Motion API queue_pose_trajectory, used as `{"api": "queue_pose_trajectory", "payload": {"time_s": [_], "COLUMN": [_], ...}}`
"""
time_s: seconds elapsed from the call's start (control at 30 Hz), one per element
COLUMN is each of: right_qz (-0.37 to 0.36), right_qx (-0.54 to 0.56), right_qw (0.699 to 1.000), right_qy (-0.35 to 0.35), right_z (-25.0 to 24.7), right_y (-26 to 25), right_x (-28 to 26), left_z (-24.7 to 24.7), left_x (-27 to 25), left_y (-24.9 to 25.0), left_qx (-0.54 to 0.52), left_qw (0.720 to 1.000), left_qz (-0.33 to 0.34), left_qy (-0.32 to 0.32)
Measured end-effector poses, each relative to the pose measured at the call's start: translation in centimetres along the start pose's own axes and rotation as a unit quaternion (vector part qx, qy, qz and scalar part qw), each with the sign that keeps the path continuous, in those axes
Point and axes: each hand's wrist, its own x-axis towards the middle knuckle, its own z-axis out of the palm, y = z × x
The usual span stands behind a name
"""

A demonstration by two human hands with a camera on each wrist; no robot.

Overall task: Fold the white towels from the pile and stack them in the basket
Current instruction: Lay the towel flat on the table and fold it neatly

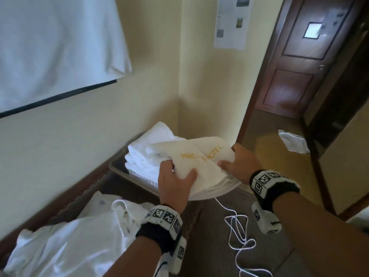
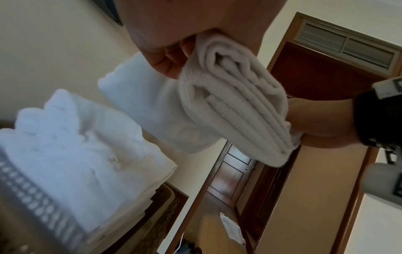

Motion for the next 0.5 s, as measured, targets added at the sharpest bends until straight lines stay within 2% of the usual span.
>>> {"api": "queue_pose_trajectory", "payload": {"time_s": [0.2,0.37,0.5], "right_qz": [-0.044,-0.129,-0.187], "right_qx": [0.017,0.021,0.015], "right_qw": [0.999,0.991,0.981], "right_qy": [-0.006,-0.035,-0.057], "right_z": [0.6,2.3,4.5], "right_y": [-2.3,-5.5,-8.1], "right_x": [12.1,21.4,28.4], "left_z": [2.7,2.1,1.8], "left_x": [9.1,15.9,19.7], "left_y": [0.6,-0.4,-2.2], "left_qx": [-0.001,0.014,0.038], "left_qw": [0.998,0.993,0.991], "left_qz": [0.004,-0.008,-0.037], "left_qy": [0.058,0.114,0.123]}}
